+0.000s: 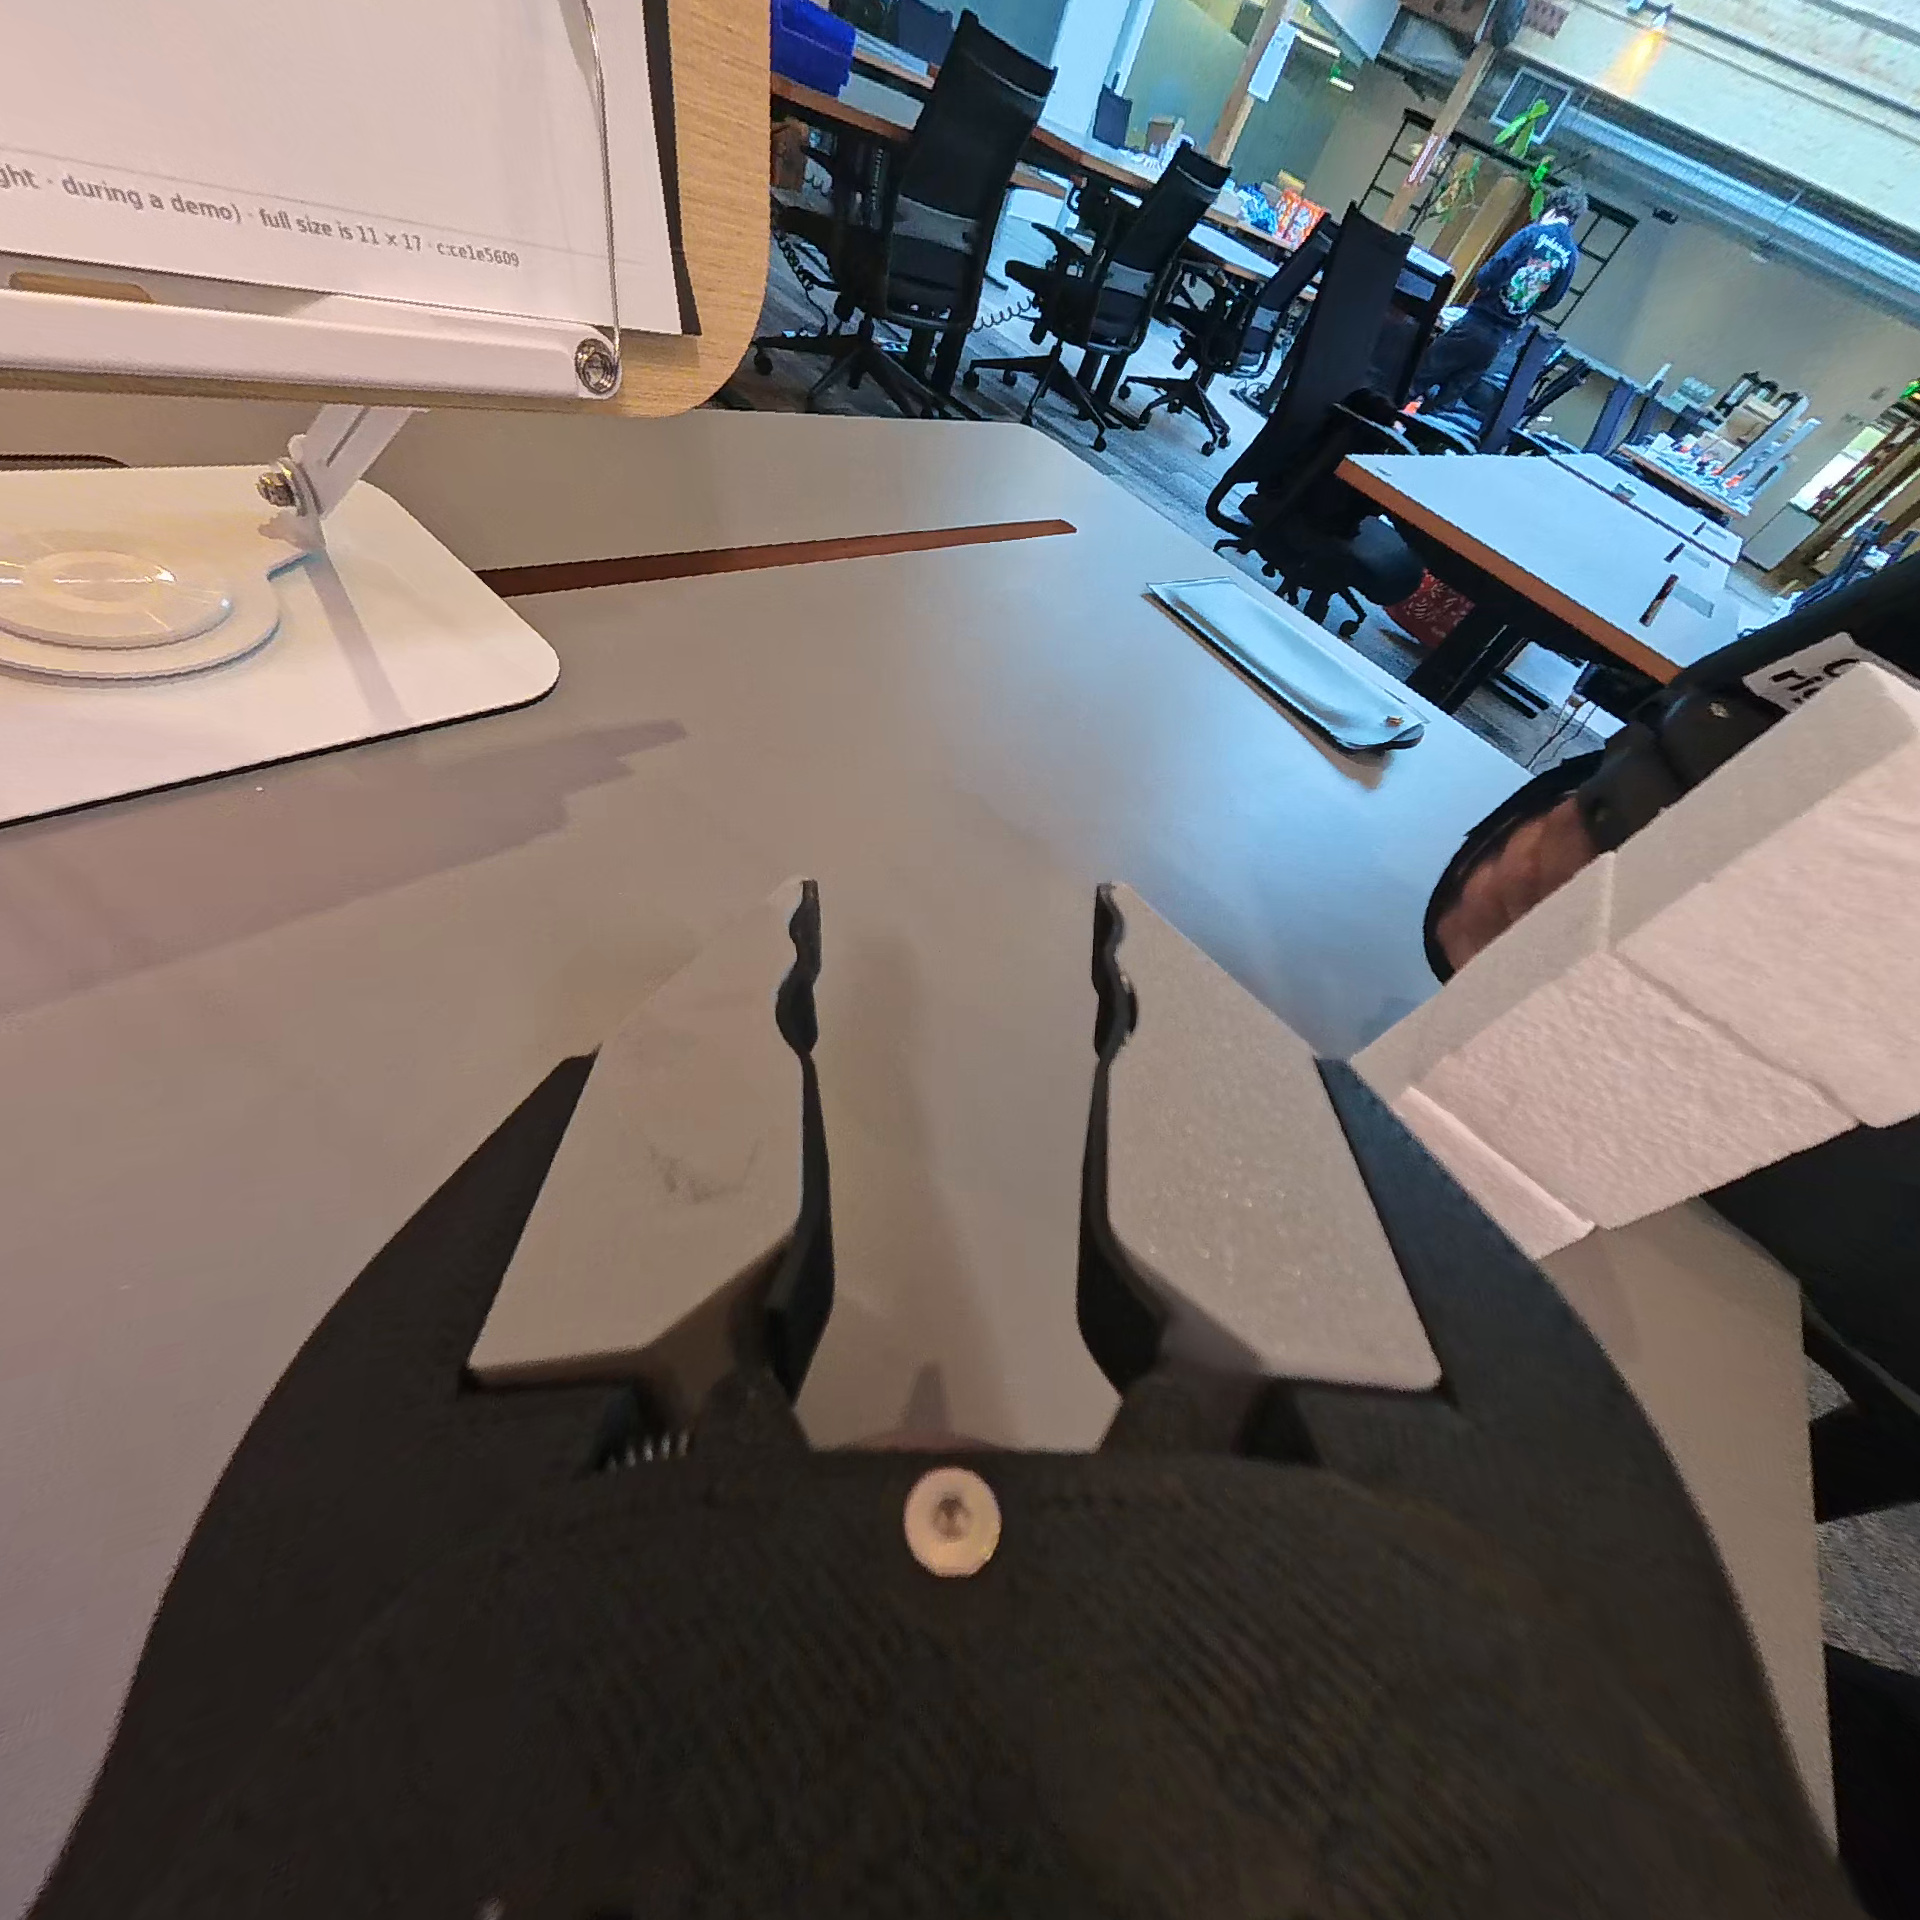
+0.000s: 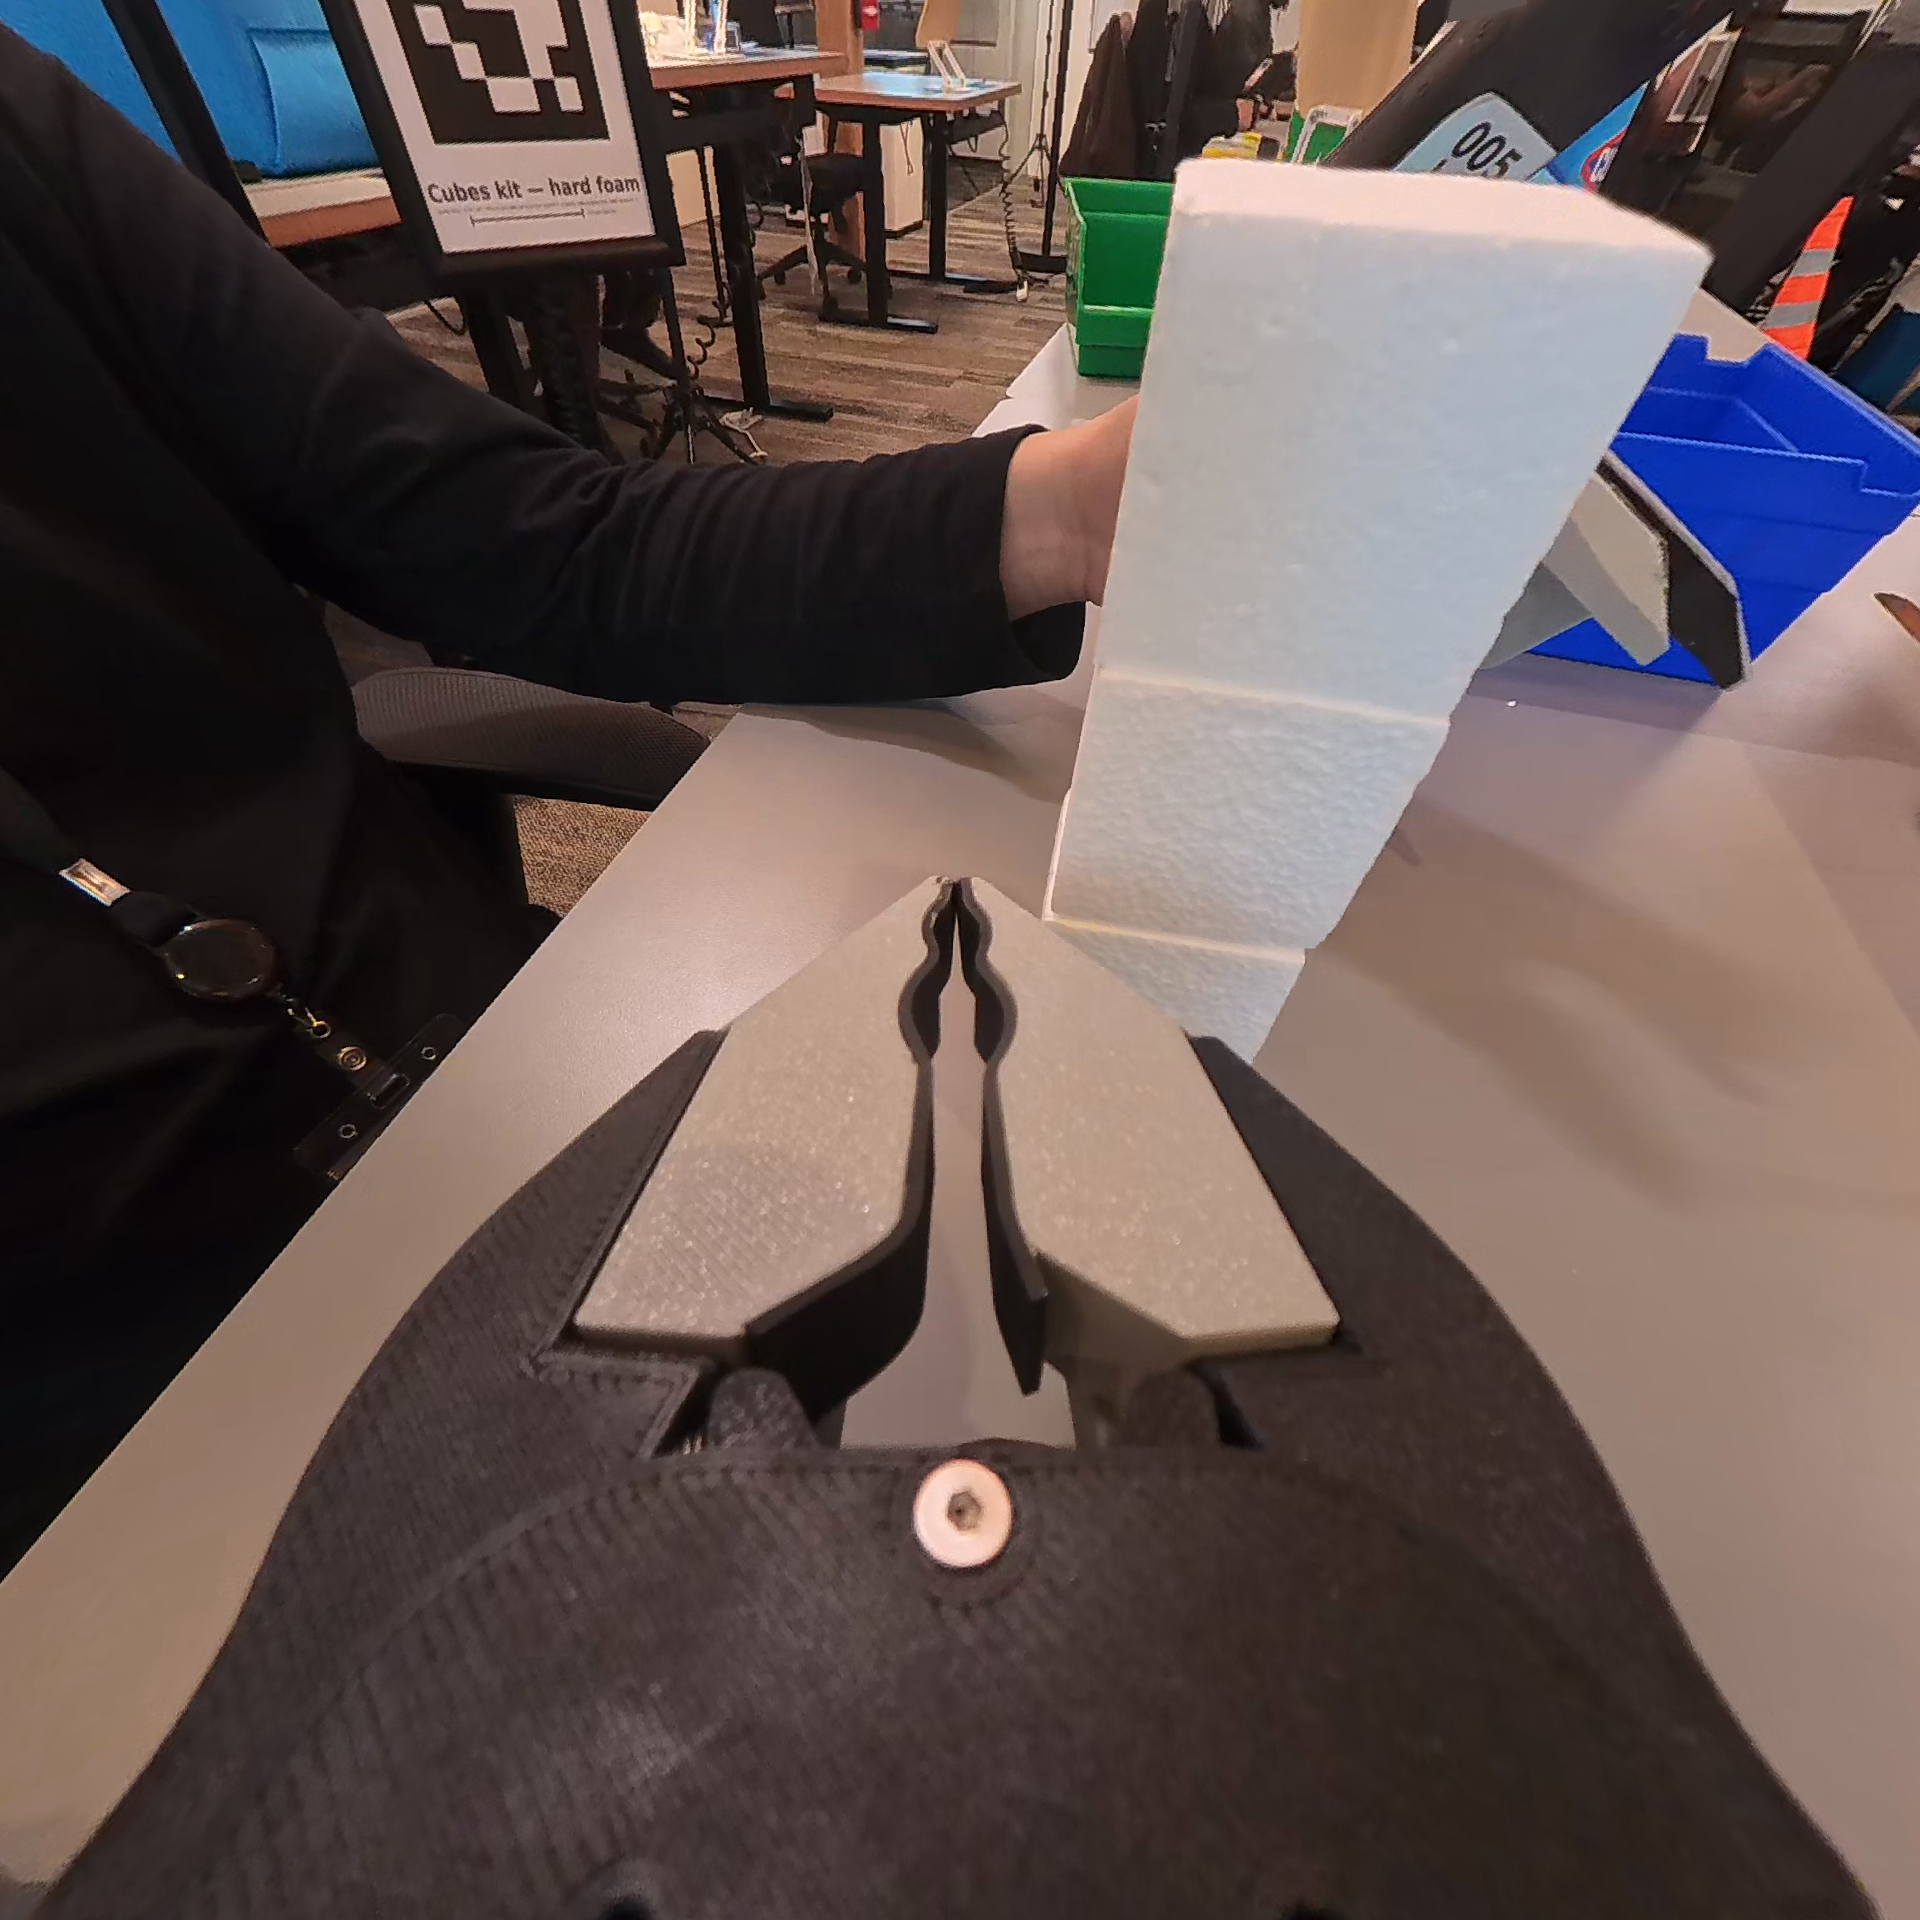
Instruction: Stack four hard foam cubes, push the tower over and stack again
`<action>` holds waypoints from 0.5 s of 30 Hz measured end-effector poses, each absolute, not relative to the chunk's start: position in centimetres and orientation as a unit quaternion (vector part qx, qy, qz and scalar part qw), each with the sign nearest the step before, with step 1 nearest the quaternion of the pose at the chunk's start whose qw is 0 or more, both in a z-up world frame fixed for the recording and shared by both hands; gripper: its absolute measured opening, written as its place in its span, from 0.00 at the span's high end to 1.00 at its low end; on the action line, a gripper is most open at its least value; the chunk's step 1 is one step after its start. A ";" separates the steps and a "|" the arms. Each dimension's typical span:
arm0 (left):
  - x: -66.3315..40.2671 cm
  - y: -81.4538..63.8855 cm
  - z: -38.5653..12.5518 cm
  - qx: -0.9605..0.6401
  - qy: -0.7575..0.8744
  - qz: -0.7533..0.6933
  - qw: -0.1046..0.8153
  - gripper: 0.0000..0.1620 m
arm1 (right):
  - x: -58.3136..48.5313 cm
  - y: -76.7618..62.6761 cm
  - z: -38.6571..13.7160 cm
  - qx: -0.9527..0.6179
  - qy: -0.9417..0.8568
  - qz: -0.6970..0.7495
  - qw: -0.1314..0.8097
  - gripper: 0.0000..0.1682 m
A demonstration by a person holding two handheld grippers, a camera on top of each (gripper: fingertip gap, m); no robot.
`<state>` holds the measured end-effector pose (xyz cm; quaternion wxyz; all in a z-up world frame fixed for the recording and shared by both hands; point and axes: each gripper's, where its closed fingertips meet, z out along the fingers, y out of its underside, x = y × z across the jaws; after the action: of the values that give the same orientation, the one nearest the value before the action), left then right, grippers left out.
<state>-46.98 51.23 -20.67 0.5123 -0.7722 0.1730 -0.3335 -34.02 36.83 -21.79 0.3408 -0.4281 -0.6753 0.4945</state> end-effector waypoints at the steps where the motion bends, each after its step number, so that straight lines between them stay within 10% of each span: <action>1: -47.0 51.2 -20.7 -0.773 0.174 -0.333 0.512 0.69 | -34.0 36.8 -21.8 -0.428 -0.675 0.494 0.341 1.00; 15: -47.0 51.2 -20.6 -0.773 0.176 -0.329 0.513 0.69 | -33.9 37.0 -22.0 -0.432 -0.678 0.486 0.342 1.00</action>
<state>-46.95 51.18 -20.61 0.5133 -0.7729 0.1758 -0.3290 -33.95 37.01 -22.01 0.3424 -0.4317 -0.6785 0.4859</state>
